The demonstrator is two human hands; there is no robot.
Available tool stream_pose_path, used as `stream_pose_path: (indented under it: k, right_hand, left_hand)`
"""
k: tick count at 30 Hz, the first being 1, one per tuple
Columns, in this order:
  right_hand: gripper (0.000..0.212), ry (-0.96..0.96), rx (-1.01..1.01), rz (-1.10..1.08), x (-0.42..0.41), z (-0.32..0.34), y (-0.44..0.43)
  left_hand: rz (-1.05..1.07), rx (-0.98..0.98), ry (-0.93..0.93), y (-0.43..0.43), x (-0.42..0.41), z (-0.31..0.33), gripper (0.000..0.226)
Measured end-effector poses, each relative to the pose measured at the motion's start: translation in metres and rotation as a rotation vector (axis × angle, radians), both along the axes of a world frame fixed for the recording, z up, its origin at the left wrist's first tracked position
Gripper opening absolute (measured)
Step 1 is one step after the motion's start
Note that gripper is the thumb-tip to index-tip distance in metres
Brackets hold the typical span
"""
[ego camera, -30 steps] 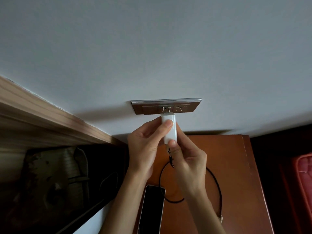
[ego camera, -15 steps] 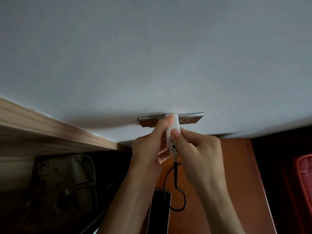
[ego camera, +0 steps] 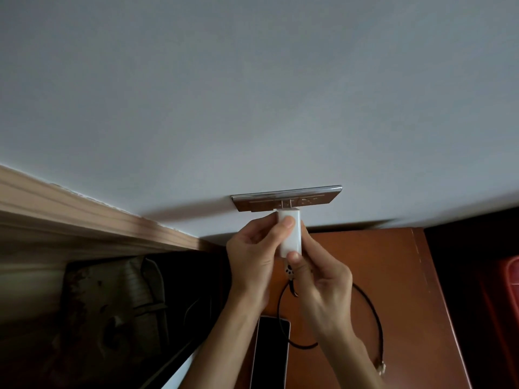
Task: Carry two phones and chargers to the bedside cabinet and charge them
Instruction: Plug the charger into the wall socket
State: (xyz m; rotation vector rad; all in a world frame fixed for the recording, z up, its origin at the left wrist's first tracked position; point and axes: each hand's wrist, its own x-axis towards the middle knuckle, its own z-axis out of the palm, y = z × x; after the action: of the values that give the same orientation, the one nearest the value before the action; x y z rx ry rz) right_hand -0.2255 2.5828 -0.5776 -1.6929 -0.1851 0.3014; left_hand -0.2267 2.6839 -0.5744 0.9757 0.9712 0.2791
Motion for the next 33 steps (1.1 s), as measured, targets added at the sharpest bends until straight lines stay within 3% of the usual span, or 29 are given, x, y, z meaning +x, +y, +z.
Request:
stream_pose_path:
  k: [7, 18, 24, 29, 33]
  right_hand:
    - [0.043, -0.004, -0.088, -0.007, 0.01, 0.02, 0.008]
    - [0.036, 0.162, -0.008, 0.008, 0.016, 0.022, 0.004]
    - [0.029, 0.119, -0.056, 0.071, 0.016, 0.025, -0.001]
    - [0.056, 0.167, -0.046, 0.151, 0.005, 0.009, -0.021]
    - [0.049, 0.184, -0.151, 0.151, -0.022, -0.017, -0.056]
  left_hand:
    - [-0.023, -0.181, 0.038, 0.003, 0.009, 0.013, 0.016]
    - [-0.048, -0.157, 0.04, 0.004, 0.011, 0.019, 0.015]
    - [-0.139, -0.124, 0.014, 0.009, 0.002, 0.018, 0.039]
    - [-0.189, -0.126, -0.022, -0.003, -0.022, 0.004, 0.062]
    - [-0.154, -0.143, 0.082, -0.033, -0.065, -0.026, 0.062]
